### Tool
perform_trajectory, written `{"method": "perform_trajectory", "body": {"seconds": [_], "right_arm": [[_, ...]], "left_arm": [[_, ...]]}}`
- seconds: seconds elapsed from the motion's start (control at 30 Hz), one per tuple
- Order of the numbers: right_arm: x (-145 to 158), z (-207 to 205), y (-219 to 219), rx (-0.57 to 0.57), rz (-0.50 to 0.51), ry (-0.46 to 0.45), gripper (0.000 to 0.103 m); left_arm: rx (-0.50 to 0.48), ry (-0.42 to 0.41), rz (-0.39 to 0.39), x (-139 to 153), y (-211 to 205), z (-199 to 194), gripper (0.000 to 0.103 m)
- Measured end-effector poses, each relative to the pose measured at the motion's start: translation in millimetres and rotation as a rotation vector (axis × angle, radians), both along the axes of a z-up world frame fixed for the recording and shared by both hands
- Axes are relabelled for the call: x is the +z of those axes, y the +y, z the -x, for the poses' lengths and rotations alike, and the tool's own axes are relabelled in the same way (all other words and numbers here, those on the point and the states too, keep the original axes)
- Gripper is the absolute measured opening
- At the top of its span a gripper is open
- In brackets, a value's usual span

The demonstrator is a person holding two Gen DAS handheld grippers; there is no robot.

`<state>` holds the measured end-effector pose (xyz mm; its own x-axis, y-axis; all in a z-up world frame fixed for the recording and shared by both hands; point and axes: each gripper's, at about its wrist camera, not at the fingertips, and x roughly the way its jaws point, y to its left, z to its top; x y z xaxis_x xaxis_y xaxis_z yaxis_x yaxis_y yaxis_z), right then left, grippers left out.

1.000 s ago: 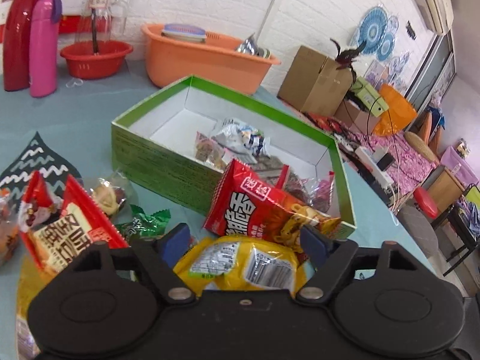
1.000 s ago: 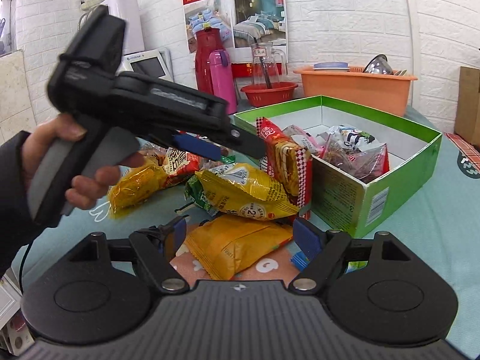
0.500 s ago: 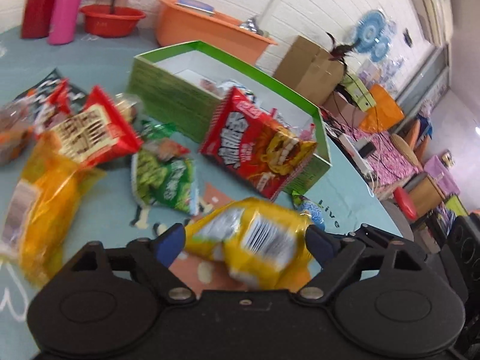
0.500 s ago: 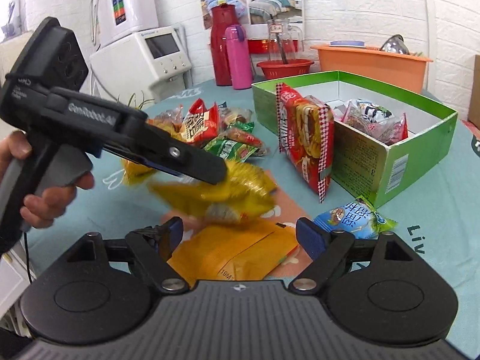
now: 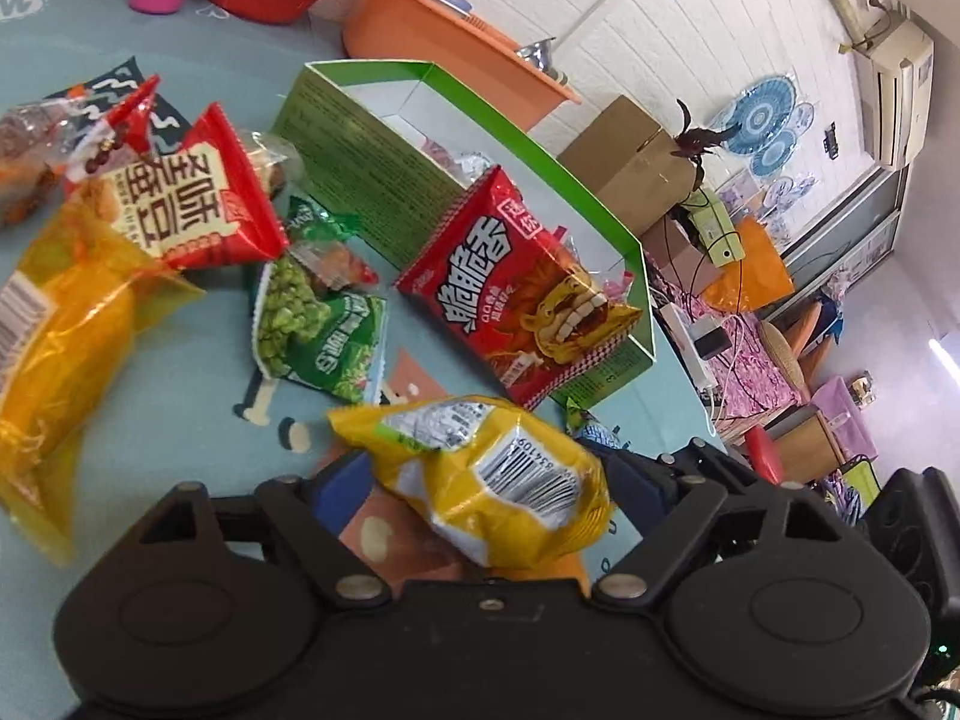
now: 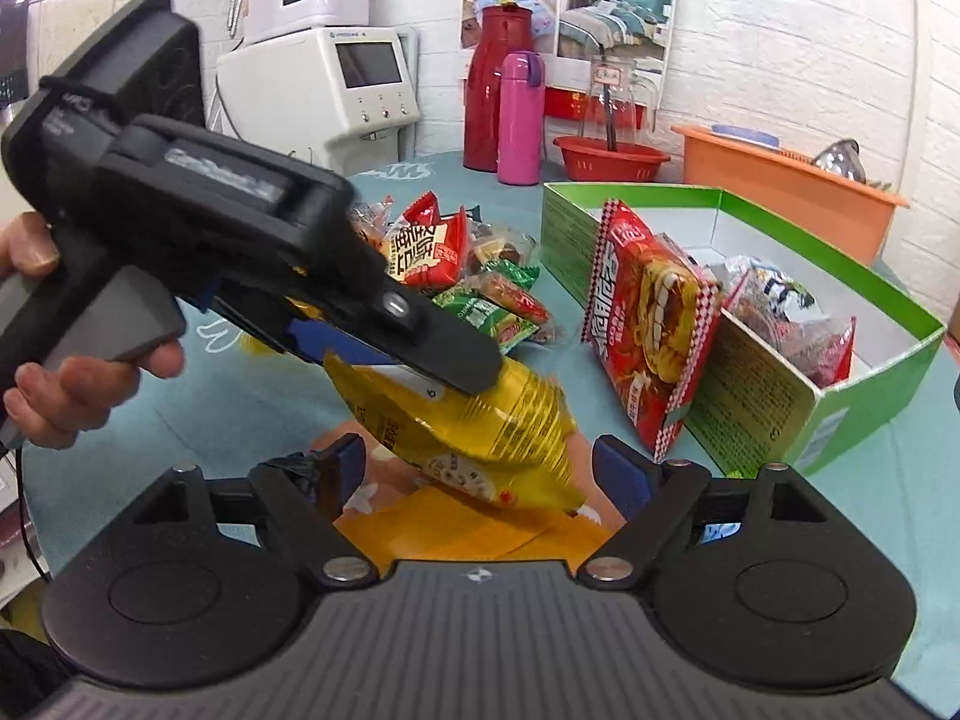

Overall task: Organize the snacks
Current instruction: 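Grasp the yellow chip bag with the left tool, then carry the yellow chip bag into the green box and release it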

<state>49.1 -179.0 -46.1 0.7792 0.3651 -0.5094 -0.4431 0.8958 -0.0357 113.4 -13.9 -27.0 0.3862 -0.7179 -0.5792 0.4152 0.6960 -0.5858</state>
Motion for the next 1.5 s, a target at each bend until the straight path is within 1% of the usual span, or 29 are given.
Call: {"method": "perform_trajectory", "body": {"seconds": [0.03, 0.07, 0.1, 0.13, 0.17, 0.2, 0.23, 0.3, 0.37, 0.53, 0.63, 0.7, 0.77, 0.87, 0.93, 1.13, 1.3, 1.33, 1.37, 1.4, 1.43, 1.47, 1.5], "right_arm": [[0, 0, 0, 0.001, 0.005, -0.012, 0.103], [-1, -2, 1, 0.005, 0.007, -0.016, 0.103], [-1, -4, 3, 0.009, 0.005, -0.016, 0.097], [-2, -5, 4, 0.007, 0.011, -0.01, 0.089], [-2, -7, 5, -0.006, 0.025, -0.01, 0.077], [-3, -7, 6, -0.014, 0.037, -0.017, 0.071], [-2, -6, 7, -0.017, 0.038, -0.023, 0.069], [5, -2, 5, -0.015, 0.025, -0.038, 0.064], [14, 3, 5, -0.011, 0.015, -0.068, 0.063], [47, 11, 2, -0.006, -0.009, -0.191, 0.062], [64, 3, -2, -0.017, -0.007, -0.262, 0.062], [73, -7, -7, -0.031, -0.005, -0.296, 0.062], [79, -19, -13, -0.045, 0.004, -0.318, 0.062], [82, -38, -23, -0.069, 0.005, -0.321, 0.062], [80, -49, -29, -0.084, 0.008, -0.315, 0.062], [64, -81, -46, -0.124, 0.004, -0.259, 0.062], [50, -107, -55, -0.146, 0.003, -0.206, 0.063], [46, -111, -57, -0.151, 0.0, -0.193, 0.064], [43, -115, -57, -0.158, 0.0, -0.183, 0.067], [40, -118, -58, -0.163, 0.005, -0.172, 0.084], [38, -119, -58, -0.172, 0.012, -0.168, 0.101], [37, -118, -58, -0.188, 0.017, -0.173, 0.103], [36, -114, -59, -0.2, 0.019, -0.194, 0.103]], "left_arm": [[-0.007, 0.001, -0.012, -2, -3, -1, 0.103], [-0.022, 0.004, -0.014, -4, -6, -2, 0.087], [-0.034, 0.01, -0.013, -6, -9, -2, 0.078], [-0.019, -0.002, -0.041, -6, -12, -1, 0.072], [-0.018, -0.025, -0.054, -5, -14, 0, 0.06], [-0.017, -0.036, -0.057, -4, -15, 2, 0.059], [-0.012, -0.044, -0.061, -1, -15, 3, 0.057], [-0.008, -0.075, -0.062, 7, -14, 8, 0.055], [-0.005, -0.111, -0.052, 20, -10, 14, 0.055], [0.003, -0.25, -0.049, 63, -10, 24, 0.055], [0.007, -0.313, -0.039, 86, -18, 16, 0.056], [0.002, -0.352, -0.037, 96, -26, 7, 0.056], [-0.004, -0.369, -0.032, 101, -34, -6, 0.056], [-0.02, -0.371, -0.024, 99, -47, -28, 0.056], [-0.032, -0.357, -0.02, 94, -54, -44, 0.056], [-0.071, -0.309, -0.026, 74, -75, -88, 0.056], [-0.082, -0.266, -0.037, 55, -88, -117, 0.058], [-0.084, -0.258, -0.04, 52, -89, -121, 0.06], [-0.078, -0.251, -0.047, 49, -90, -125, 0.079], [-0.063, -0.245, -0.06, 47, -90, -126, 0.096], [-0.046, -0.243, -0.072, 46, -88, -126, 0.103], [-0.026, -0.247, -0.078, 46, -84, -124, 0.103], [-0.011, -0.253, -0.081, 48, -80, -121, 0.103]]}}
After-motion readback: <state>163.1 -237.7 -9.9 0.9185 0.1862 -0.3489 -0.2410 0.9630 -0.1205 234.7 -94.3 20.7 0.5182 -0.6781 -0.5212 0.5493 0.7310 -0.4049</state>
